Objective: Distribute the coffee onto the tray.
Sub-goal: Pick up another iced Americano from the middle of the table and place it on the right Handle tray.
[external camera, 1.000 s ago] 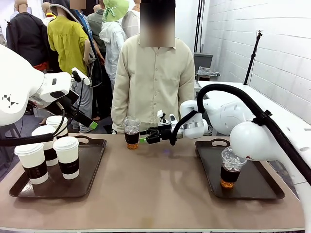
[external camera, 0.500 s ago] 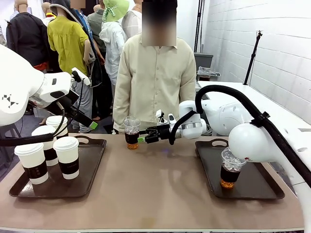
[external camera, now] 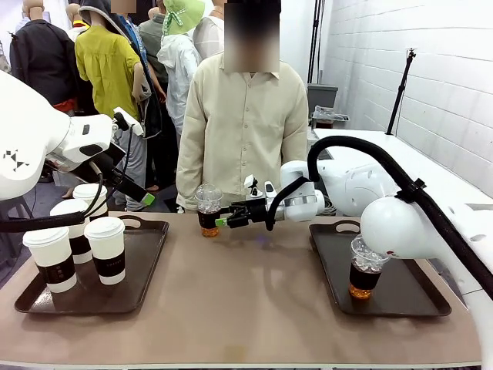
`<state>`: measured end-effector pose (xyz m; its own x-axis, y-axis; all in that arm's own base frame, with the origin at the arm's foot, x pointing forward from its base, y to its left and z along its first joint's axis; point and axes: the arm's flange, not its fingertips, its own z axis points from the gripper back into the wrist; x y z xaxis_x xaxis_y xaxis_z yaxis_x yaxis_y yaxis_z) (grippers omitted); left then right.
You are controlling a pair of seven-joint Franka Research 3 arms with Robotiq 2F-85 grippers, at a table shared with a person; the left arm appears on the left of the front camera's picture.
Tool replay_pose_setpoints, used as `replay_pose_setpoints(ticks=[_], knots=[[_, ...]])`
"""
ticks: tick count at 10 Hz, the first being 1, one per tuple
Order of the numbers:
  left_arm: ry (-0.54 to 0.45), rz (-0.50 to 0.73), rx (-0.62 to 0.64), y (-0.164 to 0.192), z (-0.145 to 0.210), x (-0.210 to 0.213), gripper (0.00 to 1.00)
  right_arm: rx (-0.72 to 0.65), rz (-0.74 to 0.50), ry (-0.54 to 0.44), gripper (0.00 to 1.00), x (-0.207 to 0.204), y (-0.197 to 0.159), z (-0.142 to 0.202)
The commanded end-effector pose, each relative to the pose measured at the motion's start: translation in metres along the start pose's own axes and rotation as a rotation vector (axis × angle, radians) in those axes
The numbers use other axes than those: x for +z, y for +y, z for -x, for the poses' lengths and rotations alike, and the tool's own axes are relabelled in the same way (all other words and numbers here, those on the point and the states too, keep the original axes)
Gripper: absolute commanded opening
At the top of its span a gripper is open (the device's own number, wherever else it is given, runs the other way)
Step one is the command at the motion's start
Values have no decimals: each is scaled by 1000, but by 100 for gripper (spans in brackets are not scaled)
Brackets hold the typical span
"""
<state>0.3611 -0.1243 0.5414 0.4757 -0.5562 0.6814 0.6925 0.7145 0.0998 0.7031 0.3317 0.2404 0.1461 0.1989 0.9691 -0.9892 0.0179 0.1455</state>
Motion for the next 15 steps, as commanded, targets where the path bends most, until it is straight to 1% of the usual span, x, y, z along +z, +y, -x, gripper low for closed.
replay_pose_setpoints(ticks=[1,13,14,15], knots=[[3,4,1,0,1,0,100,-6,20,-8,100,-7,-10,-4],[3,4,1,0,1,0,100,-30,-27,-45,100,-36,-25,2],[3,4,1,0,1,0,100,-37,-40,-68,100,-36,-25,1],[3,4,1,0,1,0,100,-24,-43,-69,100,-37,-24,1]])
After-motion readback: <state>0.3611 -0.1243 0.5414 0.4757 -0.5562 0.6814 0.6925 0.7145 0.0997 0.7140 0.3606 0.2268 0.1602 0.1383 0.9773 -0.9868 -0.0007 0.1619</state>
